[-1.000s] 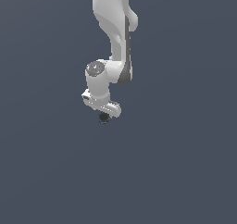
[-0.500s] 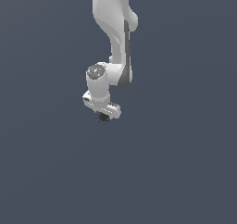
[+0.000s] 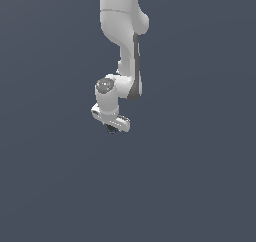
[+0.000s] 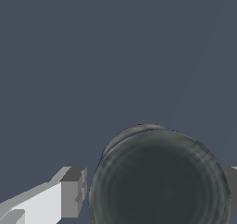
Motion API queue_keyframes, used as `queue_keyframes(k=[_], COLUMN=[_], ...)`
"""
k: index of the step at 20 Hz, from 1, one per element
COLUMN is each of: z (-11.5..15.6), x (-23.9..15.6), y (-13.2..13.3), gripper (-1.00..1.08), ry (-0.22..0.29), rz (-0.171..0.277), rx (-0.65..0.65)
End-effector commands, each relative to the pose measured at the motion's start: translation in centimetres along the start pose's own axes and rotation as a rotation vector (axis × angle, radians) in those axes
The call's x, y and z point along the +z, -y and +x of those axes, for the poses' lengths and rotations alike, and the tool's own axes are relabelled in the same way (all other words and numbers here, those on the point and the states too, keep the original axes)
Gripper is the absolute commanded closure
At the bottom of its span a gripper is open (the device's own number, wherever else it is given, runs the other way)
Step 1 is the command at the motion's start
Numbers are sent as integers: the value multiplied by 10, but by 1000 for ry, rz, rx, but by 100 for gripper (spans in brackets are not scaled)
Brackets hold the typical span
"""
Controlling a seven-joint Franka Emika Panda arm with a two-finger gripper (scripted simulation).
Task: Pick up the object and move it to a goal position.
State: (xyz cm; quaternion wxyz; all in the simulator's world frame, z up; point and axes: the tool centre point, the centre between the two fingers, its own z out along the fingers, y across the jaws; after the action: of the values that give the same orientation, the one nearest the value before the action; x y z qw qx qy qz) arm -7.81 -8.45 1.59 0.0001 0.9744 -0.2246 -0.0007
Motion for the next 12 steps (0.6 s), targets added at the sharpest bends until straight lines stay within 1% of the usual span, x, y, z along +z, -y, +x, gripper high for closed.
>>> queue_keyframes(k=[1,2,12], z=[1,1,0], x=[2,2,1], y=[0,0,1], gripper=[-92,108,108], ry=[-1,-1,-1], rz=[0,0,1], rx=[0,0,0])
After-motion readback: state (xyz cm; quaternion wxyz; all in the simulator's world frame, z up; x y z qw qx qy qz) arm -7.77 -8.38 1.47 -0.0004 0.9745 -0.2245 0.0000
